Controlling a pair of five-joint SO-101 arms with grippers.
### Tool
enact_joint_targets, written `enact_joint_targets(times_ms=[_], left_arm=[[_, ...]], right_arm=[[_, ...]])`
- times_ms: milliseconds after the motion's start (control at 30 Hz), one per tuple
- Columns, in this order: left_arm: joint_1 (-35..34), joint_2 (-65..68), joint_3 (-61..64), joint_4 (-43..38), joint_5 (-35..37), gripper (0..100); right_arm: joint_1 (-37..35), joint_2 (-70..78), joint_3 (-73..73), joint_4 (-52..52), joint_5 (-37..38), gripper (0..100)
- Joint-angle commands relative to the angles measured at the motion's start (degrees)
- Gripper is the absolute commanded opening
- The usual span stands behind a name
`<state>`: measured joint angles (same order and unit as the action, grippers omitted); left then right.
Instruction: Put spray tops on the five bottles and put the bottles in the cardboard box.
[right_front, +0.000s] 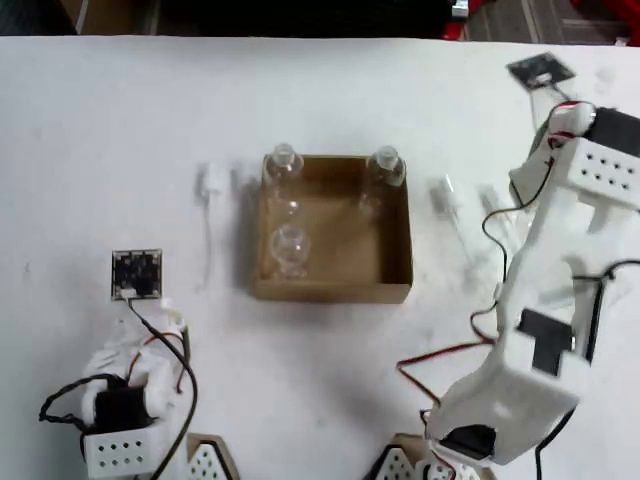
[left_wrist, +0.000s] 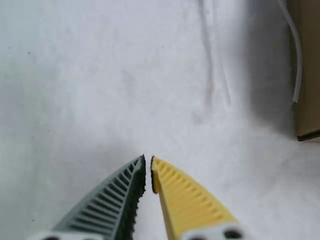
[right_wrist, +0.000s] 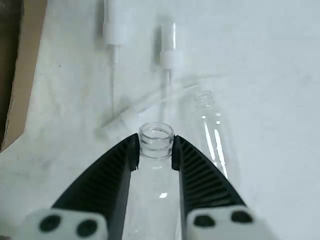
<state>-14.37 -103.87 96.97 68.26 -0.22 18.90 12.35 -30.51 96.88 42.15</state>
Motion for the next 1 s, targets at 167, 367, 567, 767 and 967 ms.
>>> enact_joint_targets(times_ms=[167, 367, 567, 767, 967], left_arm=[[0.5, -0.6, -0.1, -0.4, -0.7, 2], [0.5, -0.6, -0.1, -0.4, -0.7, 2], [0.5, -0.6, -0.1, -0.4, -0.7, 2], [0.5, -0.6, -0.1, -0.4, -0.7, 2], [0.5, -0.6, -0.1, -0.4, -0.7, 2]], right_arm=[[-4.6, -28.0, 5.9, 1.7, -25.7, 1.5], [-17.3, -44.9, 24.9, -3.4, -26.7, 1.5], [-25.5, -60.9, 46.8, -27.5, -26.8, 1.5], [-28.4, -68.1, 65.1, -47.4, -33.6, 1.5], [-29.1, -68.0, 70.1, -58.3, -44.6, 1.5]])
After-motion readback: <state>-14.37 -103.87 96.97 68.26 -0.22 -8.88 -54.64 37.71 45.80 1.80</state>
